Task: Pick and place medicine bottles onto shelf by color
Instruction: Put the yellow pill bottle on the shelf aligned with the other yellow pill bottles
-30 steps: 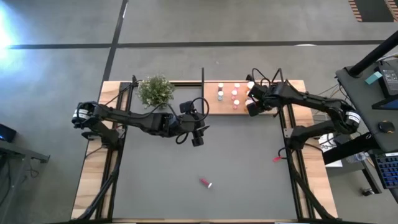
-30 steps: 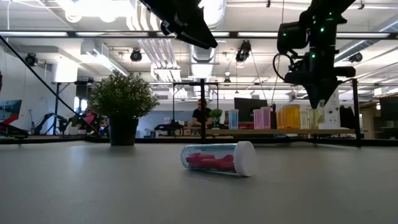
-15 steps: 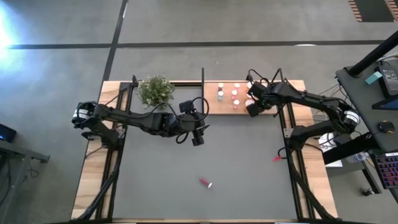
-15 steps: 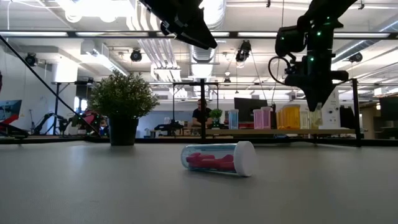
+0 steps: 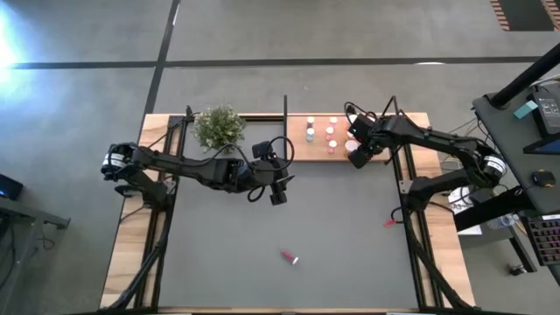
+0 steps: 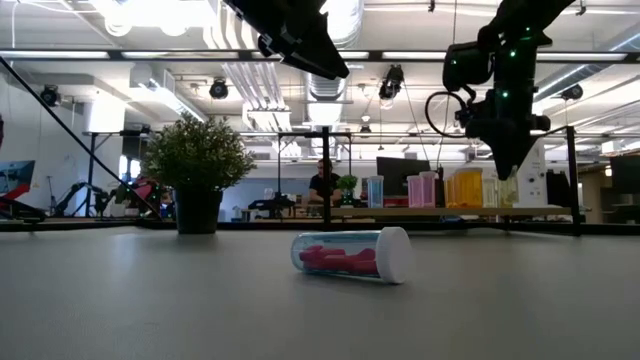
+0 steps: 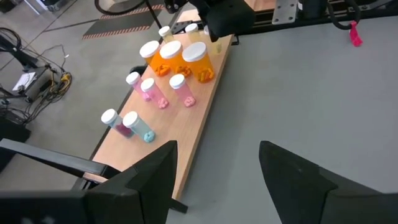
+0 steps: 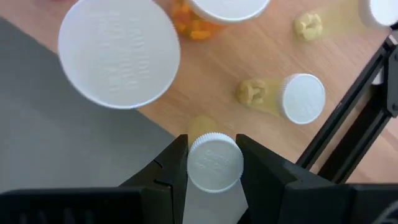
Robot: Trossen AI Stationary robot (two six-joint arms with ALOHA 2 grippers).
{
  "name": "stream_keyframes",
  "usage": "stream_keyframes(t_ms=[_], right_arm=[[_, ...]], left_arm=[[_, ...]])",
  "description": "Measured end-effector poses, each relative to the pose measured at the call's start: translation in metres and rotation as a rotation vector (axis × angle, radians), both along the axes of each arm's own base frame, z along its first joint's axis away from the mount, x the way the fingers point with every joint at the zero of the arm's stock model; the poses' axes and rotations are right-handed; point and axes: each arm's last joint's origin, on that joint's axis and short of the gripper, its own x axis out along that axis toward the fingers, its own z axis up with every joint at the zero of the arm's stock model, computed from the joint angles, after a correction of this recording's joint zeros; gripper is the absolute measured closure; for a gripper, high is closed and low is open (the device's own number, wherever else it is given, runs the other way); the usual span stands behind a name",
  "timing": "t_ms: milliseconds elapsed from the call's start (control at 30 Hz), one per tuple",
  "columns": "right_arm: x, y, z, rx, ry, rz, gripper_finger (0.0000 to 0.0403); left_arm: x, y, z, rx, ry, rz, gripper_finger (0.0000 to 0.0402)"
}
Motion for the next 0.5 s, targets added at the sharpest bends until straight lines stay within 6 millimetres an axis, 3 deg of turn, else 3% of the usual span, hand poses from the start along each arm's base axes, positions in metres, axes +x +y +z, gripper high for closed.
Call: stream_keyframes(t_ms=[500], right_arm=[[-0.0071,-0.0095,-0.0003,0.037,0.011,0.108,0.0291]], left_arm=[[0.0005,0.0,0.0008,-0.002,-0.012,0.001,0.0191]])
